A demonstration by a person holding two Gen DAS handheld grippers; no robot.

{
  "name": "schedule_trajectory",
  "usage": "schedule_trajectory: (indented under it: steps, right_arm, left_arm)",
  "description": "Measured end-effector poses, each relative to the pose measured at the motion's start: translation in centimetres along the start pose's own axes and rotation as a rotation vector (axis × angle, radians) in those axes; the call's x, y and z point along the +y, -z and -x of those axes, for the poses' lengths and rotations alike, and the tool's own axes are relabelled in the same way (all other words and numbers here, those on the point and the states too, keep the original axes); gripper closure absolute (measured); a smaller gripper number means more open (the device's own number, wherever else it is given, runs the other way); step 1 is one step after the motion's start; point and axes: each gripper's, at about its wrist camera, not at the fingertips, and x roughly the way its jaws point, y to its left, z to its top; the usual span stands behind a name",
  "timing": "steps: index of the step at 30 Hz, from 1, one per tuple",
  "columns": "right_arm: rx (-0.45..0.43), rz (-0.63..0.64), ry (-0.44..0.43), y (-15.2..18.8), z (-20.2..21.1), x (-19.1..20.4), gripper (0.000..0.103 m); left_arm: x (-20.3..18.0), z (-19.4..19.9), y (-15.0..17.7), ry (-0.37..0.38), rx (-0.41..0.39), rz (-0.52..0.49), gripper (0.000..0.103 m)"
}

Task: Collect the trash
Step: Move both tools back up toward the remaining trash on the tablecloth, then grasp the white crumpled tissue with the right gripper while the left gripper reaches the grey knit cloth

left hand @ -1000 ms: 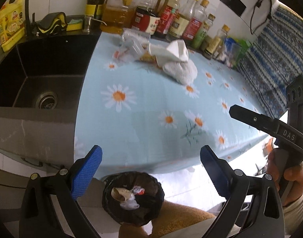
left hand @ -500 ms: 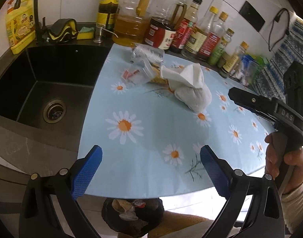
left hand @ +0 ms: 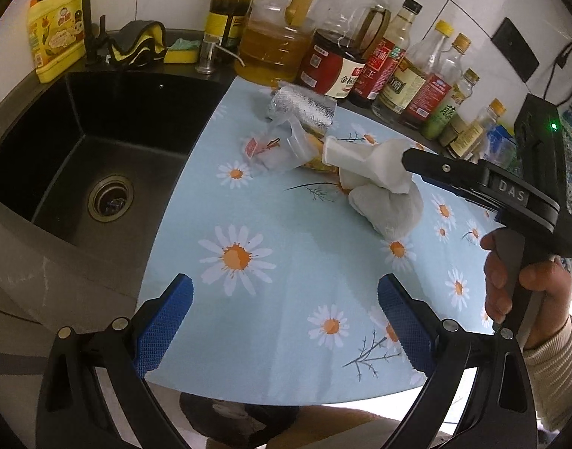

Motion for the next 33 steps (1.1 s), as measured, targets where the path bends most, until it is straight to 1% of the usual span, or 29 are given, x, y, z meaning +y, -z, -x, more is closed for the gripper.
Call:
schedule_trajectory:
  steps: [6, 8, 13, 14, 15, 16, 19, 21, 27, 33]
  right_arm:
    - [0.029, 0.031, -0.022, -1.1, -1.8, -0.5, 0.022]
    - [0.032, 0.033, -0.039, -1.4, -2.2, -0.6, 0.022]
    - [0.042, 0.069, -0.036, -1.4, -2.9, -0.7, 0.023]
    - [0.046, 0.074, -0.034, -1.4, -3.0, -0.7, 0.025]
    - [0.049, 0.079, -0.041, -1.4, -3.1, -0.7, 0.030]
    - [0.050, 0.082, -0.049, -1.4, -3.2, -0.7, 0.031]
    - [0.043, 0.099, -0.047, -1.4, -3.0, -0.6, 0.033]
    - [0.032, 0.103, -0.057, -1.4, -2.6, -0.5, 0.043]
    - [0.017, 0.101, -0.051, -1.1, -1.7, -0.9, 0.043]
    - [-0.031, 0.085, -0.054, -0.8, 0.5, -1.5, 0.043]
  left_arm:
    - [-0.1, -0.5, -0.4, -0.017, -0.004, 0.035, 0.007]
    - [0.2, -0.6, -0.5, -0.011, -0.005, 0.065, 0.007]
    - [0.5, -0.9, -0.7, -0.020, 0.000, 0.097, 0.007]
    - [0.4, -1.0, -0.7, -0.021, -0.001, 0.098, 0.007]
    - [0.3, -1.0, -0.8, -0.024, -0.001, 0.098, 0.007]
    - [0.2, -1.1, -0.8, -0.024, 0.000, 0.100, 0.007]
    - [0.0, -1.6, -1.0, -0.025, 0.012, 0.099, 0.007]
    - [-0.3, -1.9, -1.0, -0.023, 0.025, 0.093, 0.007]
    - [-1.1, -2.6, -1.4, -0.003, 0.034, 0.081, 0.007]
    - [-2.2, -3.2, -1.8, 0.016, 0.039, 0.058, 0.007]
